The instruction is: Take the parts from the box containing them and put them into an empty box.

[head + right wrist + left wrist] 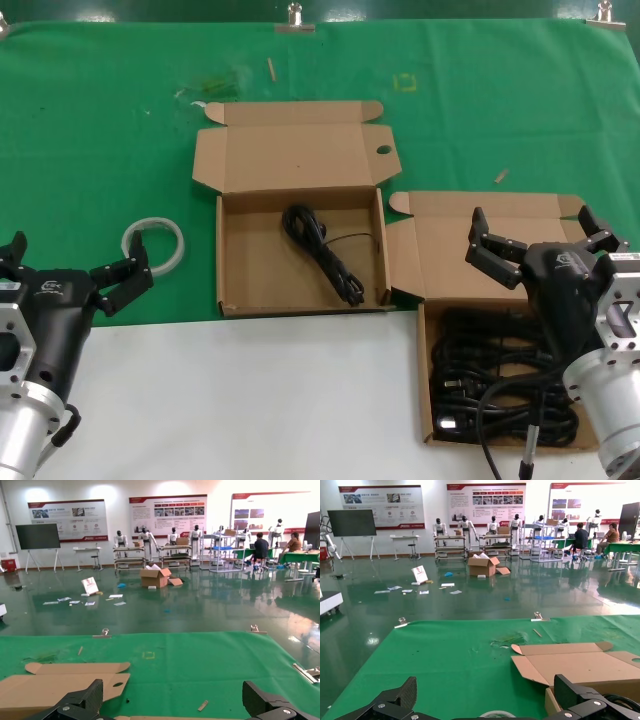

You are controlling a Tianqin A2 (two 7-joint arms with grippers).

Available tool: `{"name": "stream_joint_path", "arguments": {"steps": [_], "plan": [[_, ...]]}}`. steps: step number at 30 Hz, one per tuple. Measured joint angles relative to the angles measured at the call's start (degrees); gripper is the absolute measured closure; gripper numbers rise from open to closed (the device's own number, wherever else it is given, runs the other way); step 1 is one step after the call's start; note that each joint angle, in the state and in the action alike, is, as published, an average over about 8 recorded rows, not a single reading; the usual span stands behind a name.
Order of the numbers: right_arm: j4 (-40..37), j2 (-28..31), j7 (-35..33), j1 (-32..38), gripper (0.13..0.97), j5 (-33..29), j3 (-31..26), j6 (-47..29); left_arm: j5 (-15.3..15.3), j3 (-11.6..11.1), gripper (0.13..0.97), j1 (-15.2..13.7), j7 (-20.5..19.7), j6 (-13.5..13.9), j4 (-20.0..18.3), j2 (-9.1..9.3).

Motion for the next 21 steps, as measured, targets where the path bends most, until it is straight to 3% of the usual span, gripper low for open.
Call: {"name": "stream_joint_path", "arguments": {"steps": [21], "plan": [[0.00, 0.00, 0.00, 0.00, 0.129, 0.00, 0.00, 0.00, 0.00, 0.00, 0.132, 0.00, 0.00, 0.00, 0.00, 0.00]]}}
